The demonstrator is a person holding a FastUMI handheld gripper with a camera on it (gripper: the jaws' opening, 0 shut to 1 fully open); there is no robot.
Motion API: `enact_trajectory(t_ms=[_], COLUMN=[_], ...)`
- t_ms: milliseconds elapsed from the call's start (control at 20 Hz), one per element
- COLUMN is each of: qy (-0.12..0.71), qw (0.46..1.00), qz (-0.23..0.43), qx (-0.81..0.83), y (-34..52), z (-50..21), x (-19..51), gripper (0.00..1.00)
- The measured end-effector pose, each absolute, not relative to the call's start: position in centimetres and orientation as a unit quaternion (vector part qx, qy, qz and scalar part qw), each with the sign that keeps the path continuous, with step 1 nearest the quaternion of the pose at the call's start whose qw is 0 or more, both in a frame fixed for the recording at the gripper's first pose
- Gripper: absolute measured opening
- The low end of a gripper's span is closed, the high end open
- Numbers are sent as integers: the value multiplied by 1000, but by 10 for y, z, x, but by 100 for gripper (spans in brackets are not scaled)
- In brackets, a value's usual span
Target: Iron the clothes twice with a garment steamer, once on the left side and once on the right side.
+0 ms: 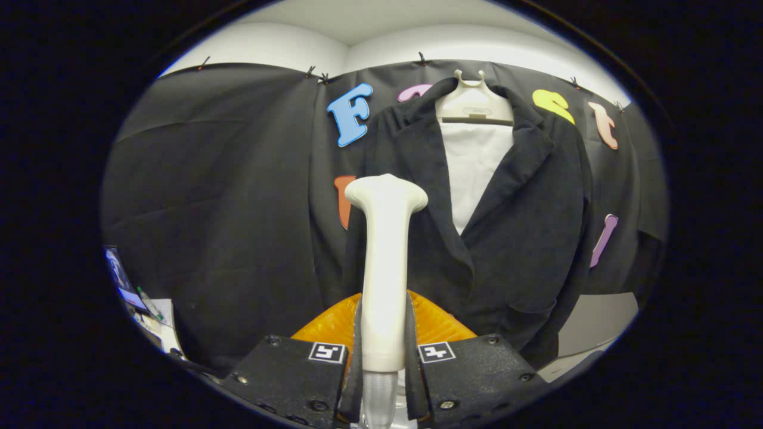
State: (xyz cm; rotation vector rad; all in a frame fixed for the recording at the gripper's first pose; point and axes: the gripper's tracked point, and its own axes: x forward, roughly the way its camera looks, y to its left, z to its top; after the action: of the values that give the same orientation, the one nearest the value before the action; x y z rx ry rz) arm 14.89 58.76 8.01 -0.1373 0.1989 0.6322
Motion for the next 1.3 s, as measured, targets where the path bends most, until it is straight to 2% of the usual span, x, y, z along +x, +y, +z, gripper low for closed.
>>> enact_trajectory(t_ms=[450,1300], qy=[147,226], qw=[938,922], qz=[305,303], qx=[-71,-88], y=[569,591], z=[34,-32], x=[149,178], gripper=[31,31])
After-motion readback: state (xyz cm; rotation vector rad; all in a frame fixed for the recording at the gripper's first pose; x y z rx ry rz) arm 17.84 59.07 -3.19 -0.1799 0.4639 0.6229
